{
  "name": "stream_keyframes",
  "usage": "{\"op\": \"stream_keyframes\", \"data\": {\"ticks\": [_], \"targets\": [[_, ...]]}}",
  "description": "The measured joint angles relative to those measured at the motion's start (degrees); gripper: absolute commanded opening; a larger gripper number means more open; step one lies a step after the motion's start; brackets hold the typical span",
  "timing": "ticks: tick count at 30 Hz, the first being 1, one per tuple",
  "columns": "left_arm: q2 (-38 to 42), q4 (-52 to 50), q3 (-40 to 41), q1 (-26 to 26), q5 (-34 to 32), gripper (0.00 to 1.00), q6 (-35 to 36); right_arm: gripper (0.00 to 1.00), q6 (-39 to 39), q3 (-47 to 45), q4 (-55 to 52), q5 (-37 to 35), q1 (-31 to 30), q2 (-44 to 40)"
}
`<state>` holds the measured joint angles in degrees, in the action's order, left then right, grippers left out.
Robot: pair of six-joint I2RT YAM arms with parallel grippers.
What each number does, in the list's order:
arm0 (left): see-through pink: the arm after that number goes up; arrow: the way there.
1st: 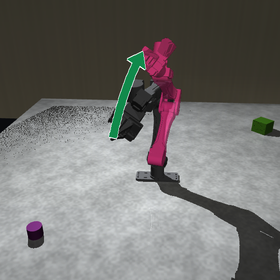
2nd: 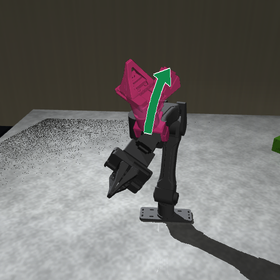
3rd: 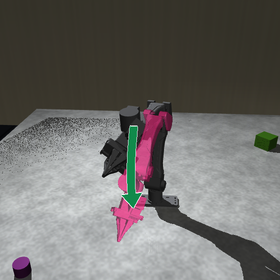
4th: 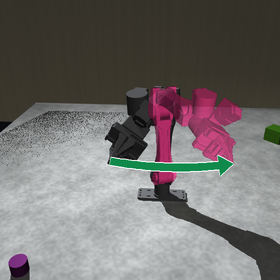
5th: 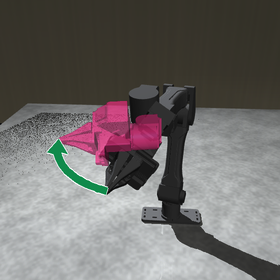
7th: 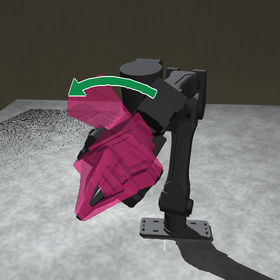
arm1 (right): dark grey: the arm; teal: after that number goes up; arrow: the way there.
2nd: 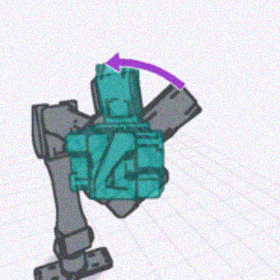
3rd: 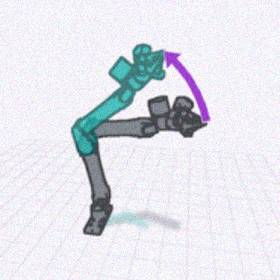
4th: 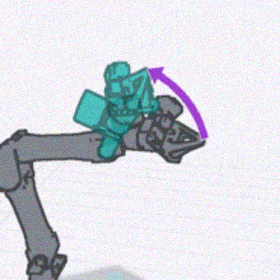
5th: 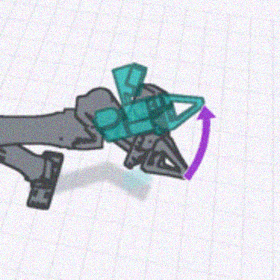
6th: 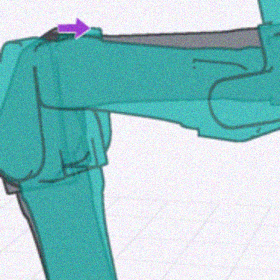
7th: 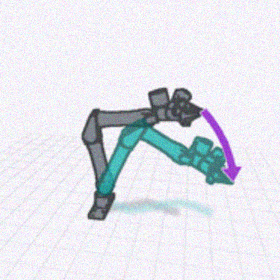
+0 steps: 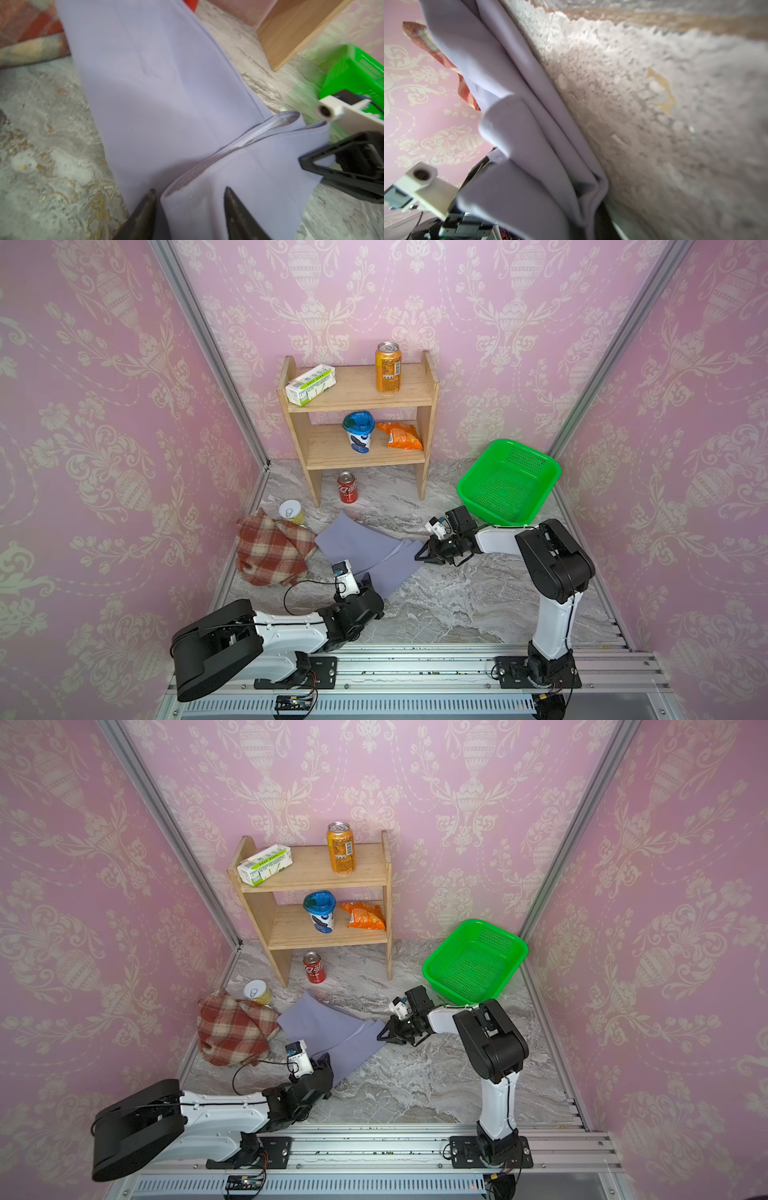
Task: Roll up the skirts
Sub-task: Roll the skirt at the center of the board.
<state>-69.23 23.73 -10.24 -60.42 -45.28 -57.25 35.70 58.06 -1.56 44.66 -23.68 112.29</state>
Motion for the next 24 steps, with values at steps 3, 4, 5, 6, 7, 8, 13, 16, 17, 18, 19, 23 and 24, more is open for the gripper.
{"op": "stream_keyframes", "data": {"ticks": [3, 4, 5, 6, 7, 8, 13, 16, 17, 18, 19, 23, 24], "targets": [[4.17, 4.48, 0.04, -1.84, 0.15, 0.77, 12.35, 0.06, 0.24, 1.42, -0.37, 0.04, 0.0, 0.52], [5.44, 5.14, -0.42, -2.34, 0.31, 0.79, 15.76, 0.05, 0.28, 1.88, -0.57, 0.04, -0.02, 0.52], [7.02, 5.9, -1.18, -2.97, 0.5, 0.82, 20.22, 0.05, 0.31, 2.36, -0.74, 0.04, -0.04, 0.52], [8.35, 6.62, -1.97, -3.56, 1.01, 0.83, 24.22, 0.05, 0.28, 2.89, -0.9, 0.04, -0.04, 0.52], [9.35, 7.26, -2.69, -4.02, 1.6, 0.87, 27.89, 0.05, 0.28, 3.28, -1.03, 0.04, -0.07, 0.52], [10.08, 7.76, -3.56, -4.42, 2.91, 0.87, 31.71, 0.05, 0.28, 3.69, -1.27, 0.04, -0.11, 0.52], [5.35, 2.84, -12.72, -6.62, 11.32, 0.85, 49.64, 0.05, 0.2, 4.24, -2.16, 0.04, -0.11, 0.52], [-1.81, -0.72, -18.88, -8.7, 13.11, 0.85, 58.4, 0.04, 0.13, 4.24, -2.58, 0.02, -0.11, 0.48], [-3.91, -1.4, -20.02, -8.98, 13.35, 0.85, 60.81, 0.04, 0.13, 4.24, -2.82, 0.04, -0.11, 0.42], [-5.6, -1.97, -20.59, -9.05, 13.44, 0.85, 62.69, 0.04, 0.11, 4.24, -3.04, 0.07, -0.11, 0.35], [-7.19, -2.56, -20.87, -9.05, 13.49, 0.84, 64.54, 0.04, 0.11, 4.24, -3.3, 0.07, -0.11, 0.31], [-11.34, -3.91, -20.87, -9.05, 13.49, 0.84, 69.55, 0.04, 0.11, 4.24, -4.31, 0.15, -0.09, -0.26], [-11.98, -4.0, -20.87, -9.05, 13.49, 0.84, 70.23, 0.04, 0.11, 4.24, -4.48, 0.15, -0.09, -0.48]]}}
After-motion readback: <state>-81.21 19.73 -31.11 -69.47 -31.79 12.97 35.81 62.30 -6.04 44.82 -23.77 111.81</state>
